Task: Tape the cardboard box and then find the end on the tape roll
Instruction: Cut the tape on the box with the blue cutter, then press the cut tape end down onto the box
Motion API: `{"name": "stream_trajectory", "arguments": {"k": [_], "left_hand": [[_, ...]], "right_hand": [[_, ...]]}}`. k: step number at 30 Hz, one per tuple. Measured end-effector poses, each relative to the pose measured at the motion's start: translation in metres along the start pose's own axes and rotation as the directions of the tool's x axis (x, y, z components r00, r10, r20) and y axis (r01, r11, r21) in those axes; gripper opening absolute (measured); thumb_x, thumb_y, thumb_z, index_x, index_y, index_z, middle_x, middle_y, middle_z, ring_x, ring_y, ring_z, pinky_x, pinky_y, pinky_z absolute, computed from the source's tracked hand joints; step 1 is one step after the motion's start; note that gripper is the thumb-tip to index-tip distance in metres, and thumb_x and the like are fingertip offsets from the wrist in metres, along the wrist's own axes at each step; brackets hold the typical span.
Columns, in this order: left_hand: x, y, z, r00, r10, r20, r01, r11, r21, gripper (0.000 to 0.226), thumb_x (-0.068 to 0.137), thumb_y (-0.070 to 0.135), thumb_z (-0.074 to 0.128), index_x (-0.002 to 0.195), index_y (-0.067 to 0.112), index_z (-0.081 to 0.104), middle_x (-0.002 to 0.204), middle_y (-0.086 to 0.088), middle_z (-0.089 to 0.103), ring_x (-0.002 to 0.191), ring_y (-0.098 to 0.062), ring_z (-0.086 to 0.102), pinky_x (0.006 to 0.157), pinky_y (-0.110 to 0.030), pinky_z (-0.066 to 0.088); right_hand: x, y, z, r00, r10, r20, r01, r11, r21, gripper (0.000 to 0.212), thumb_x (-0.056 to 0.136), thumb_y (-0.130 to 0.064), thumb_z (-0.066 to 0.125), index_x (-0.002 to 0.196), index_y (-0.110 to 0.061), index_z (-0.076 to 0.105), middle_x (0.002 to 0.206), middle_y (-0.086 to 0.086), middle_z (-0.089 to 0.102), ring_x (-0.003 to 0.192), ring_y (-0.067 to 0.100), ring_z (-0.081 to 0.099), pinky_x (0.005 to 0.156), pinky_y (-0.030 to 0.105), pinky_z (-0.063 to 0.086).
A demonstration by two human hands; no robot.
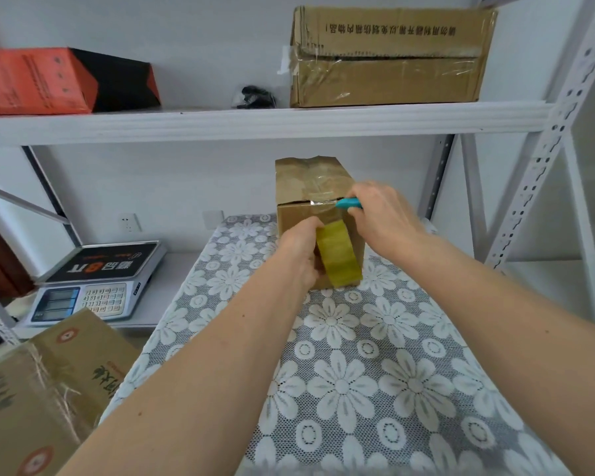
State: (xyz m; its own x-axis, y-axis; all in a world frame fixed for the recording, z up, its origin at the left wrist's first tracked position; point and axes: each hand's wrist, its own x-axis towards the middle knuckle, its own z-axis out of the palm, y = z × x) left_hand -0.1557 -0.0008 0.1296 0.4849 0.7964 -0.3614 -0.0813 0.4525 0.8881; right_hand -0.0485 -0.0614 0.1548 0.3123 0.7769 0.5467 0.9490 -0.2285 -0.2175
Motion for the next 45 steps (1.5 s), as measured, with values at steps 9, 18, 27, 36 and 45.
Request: {"name": "stream_trajectory", "arguments": {"k": [9, 18, 27, 36, 45], "left_hand": [[-0.014, -0.011, -0.019, 0.999, -0.014, -0.037, 0.019, 0.991, 0.130, 0.037, 0.074, 0.035, 0.075, 0.102, 0.019, 0.057, 0.099, -0.007, 0.066, 0.085, -0.022, 0.061, 0.062, -0.032, 0.043], [-0.030, -0.036, -0.033, 0.992, 0.130, -0.001, -0.124, 0.950, 0.287, 0.022, 0.080, 0.038, 0.071, 0.070, 0.021, 0.061, 0.083, 0.002, 0.063, 0.081, -0.015, 0.054, 0.080, -0.035, 0.044], [-0.028, -0.064, -0.041, 0.861, 0.471, 0.191, -0.437, 0.494, 0.751, 0.022, 0.080, 0.034, 0.072, 0.068, 0.017, 0.065, 0.072, 0.005, 0.061, 0.069, -0.013, 0.056, 0.067, -0.028, 0.048], [-0.021, -0.086, -0.054, 0.731, 0.401, 0.552, -0.527, -0.182, 0.830, 0.033, 0.081, 0.043, 0.066, 0.099, 0.016, 0.070, 0.109, -0.001, 0.062, 0.102, -0.019, 0.048, 0.093, -0.033, 0.036], [-0.021, -0.083, -0.054, 0.772, 0.323, 0.548, -0.504, -0.215, 0.836, 0.041, 0.066, 0.051, 0.077, 0.091, 0.021, 0.065, 0.097, 0.003, 0.061, 0.094, -0.016, 0.054, 0.086, -0.032, 0.045]], "right_hand": [[-0.036, 0.008, 0.007, 0.967, 0.227, -0.119, -0.184, 0.939, 0.292, 0.033, 0.096, -0.008, 0.043, 0.128, -0.012, 0.050, 0.121, 0.012, 0.062, 0.105, 0.030, 0.057, 0.087, 0.037, 0.046], [-0.080, 0.024, 0.056, 0.765, 0.586, 0.268, -0.643, 0.668, 0.376, 0.022, 0.095, -0.014, 0.045, 0.117, -0.013, 0.048, 0.106, 0.007, 0.058, 0.089, 0.024, 0.061, 0.079, 0.044, 0.052], [-0.103, 0.032, 0.071, 0.689, 0.606, 0.396, -0.708, 0.680, 0.190, 0.015, 0.090, -0.016, 0.053, 0.100, -0.017, 0.064, 0.108, 0.009, 0.066, 0.090, 0.029, 0.067, 0.080, 0.045, 0.056], [-0.094, 0.023, 0.070, 0.773, 0.534, 0.342, -0.608, 0.777, 0.163, 0.037, 0.093, -0.014, 0.051, 0.130, -0.010, 0.052, 0.131, 0.012, 0.054, 0.121, 0.030, 0.048, 0.098, 0.041, 0.045], [-0.088, 0.016, 0.065, 0.815, 0.490, 0.309, -0.565, 0.791, 0.236, 0.038, 0.092, -0.019, 0.056, 0.129, -0.013, 0.051, 0.133, 0.009, 0.052, 0.124, 0.027, 0.048, 0.102, 0.042, 0.042]]}}
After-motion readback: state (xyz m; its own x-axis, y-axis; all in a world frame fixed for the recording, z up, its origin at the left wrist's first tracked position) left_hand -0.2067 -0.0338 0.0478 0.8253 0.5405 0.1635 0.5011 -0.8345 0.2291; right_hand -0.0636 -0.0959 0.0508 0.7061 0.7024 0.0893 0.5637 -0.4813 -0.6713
